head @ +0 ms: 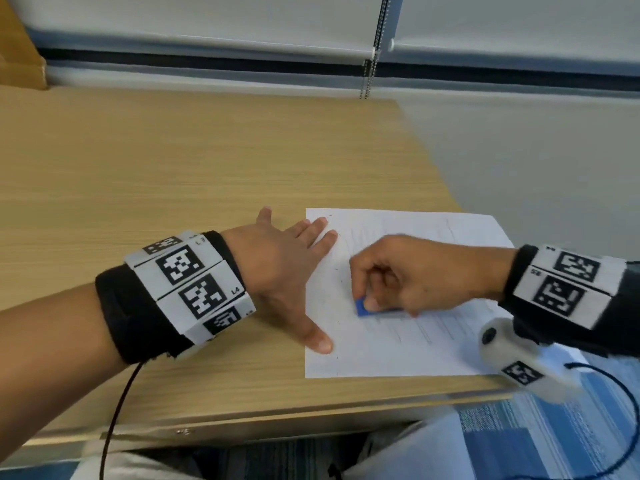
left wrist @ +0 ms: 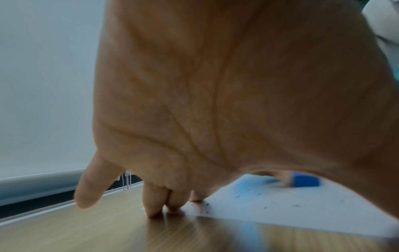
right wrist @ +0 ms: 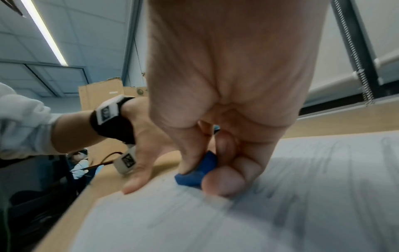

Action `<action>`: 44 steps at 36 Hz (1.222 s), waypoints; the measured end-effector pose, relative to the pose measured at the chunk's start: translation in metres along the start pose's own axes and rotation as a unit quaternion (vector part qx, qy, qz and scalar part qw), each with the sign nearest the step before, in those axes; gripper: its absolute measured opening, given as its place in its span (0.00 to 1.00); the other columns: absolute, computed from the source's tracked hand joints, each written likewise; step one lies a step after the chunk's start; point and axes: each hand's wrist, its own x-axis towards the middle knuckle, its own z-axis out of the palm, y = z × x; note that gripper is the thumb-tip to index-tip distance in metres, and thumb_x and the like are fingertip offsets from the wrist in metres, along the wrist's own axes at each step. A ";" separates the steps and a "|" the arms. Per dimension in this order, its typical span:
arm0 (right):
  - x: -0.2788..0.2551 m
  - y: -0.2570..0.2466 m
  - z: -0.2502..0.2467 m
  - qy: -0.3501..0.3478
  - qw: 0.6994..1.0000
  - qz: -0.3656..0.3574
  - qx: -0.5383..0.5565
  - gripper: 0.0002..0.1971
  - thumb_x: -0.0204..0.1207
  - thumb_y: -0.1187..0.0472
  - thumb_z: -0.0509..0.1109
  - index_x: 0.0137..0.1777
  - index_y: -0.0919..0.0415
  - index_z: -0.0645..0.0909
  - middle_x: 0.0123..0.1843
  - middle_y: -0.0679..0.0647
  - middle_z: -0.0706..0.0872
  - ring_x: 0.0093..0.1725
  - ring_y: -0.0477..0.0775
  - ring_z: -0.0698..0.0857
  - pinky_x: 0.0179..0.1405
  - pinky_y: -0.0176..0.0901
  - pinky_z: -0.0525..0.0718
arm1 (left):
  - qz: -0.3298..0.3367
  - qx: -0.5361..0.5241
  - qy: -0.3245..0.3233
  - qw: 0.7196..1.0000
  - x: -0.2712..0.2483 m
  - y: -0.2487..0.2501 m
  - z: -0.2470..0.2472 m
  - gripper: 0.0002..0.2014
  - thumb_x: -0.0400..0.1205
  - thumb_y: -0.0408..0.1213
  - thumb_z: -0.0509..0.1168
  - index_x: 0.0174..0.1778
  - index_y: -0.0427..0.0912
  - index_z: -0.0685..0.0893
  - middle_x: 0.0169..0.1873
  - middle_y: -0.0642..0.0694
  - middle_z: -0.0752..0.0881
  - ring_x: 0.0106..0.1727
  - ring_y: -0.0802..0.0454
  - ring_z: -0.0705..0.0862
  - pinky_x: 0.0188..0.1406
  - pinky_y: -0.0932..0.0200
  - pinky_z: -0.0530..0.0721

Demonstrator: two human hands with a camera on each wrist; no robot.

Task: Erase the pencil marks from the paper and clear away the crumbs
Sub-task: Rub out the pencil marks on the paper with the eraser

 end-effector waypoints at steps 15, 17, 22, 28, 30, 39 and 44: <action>0.033 0.003 -0.020 0.022 0.999 -0.002 -0.042 0.02 0.75 0.64 0.72 0.45 0.58 0.83 0.34 0.60 0.87 0.22 0.45 0.81 0.27 0.36 0.83 | 0.001 -0.003 0.003 1.000 0.000 0.001 0.001 0.72 0.59 0.83 0.59 0.80 0.42 0.24 0.82 0.49 0.27 0.84 0.52 0.32 0.78 0.28 0.34; 0.047 0.008 -0.033 0.079 0.995 0.007 -0.057 0.02 0.75 0.62 0.73 0.45 0.58 0.83 0.32 0.56 0.86 0.21 0.44 0.82 0.27 0.41 0.83 | -0.001 -0.001 -0.001 1.000 0.000 0.001 0.000 0.72 0.59 0.83 0.58 0.80 0.42 0.23 0.82 0.49 0.27 0.83 0.52 0.31 0.77 0.27 0.33; 0.063 0.018 -0.049 0.152 0.986 0.018 -0.058 0.02 0.74 0.65 0.72 0.42 0.60 0.82 0.32 0.60 0.86 0.25 0.56 0.84 0.29 0.44 0.83 | -0.005 -0.001 -0.002 1.000 0.001 -0.001 0.002 0.73 0.58 0.84 0.58 0.79 0.42 0.22 0.81 0.50 0.25 0.83 0.52 0.31 0.77 0.27 0.32; 0.047 0.013 -0.034 0.010 1.000 -0.010 -0.005 0.02 0.74 0.67 0.74 0.43 0.65 0.84 0.30 0.62 0.82 0.28 0.58 0.81 0.27 0.46 0.87 | 0.000 -0.014 0.003 1.000 0.004 -0.002 0.003 0.74 0.57 0.84 0.59 0.80 0.43 0.22 0.81 0.50 0.26 0.83 0.53 0.31 0.76 0.27 0.30; 0.048 0.014 -0.038 0.026 1.000 -0.005 -0.012 0.01 0.75 0.67 0.73 0.44 0.64 0.85 0.30 0.61 0.83 0.27 0.58 0.82 0.29 0.49 0.87 | -0.002 -0.008 0.000 1.000 0.004 -0.001 0.002 0.74 0.57 0.84 0.59 0.79 0.42 0.22 0.81 0.50 0.26 0.83 0.53 0.31 0.76 0.28 0.30; 0.048 0.019 -0.037 0.034 0.999 0.002 0.024 0.02 0.75 0.69 0.72 0.43 0.66 0.82 0.31 0.63 0.78 0.27 0.60 0.80 0.31 0.56 0.89 | -0.006 0.000 0.001 1.000 0.001 0.000 0.000 0.73 0.58 0.84 0.59 0.79 0.42 0.22 0.81 0.49 0.25 0.83 0.53 0.31 0.77 0.29 0.30; 0.056 0.016 -0.047 0.097 0.995 0.031 -0.002 0.01 0.75 0.67 0.72 0.45 0.64 0.84 0.31 0.59 0.80 0.32 0.68 0.84 0.34 0.60 0.89 | -0.008 0.002 -0.006 1.000 0.000 0.001 -0.001 0.72 0.59 0.83 0.59 0.79 0.42 0.22 0.81 0.49 0.26 0.84 0.53 0.32 0.77 0.29 0.30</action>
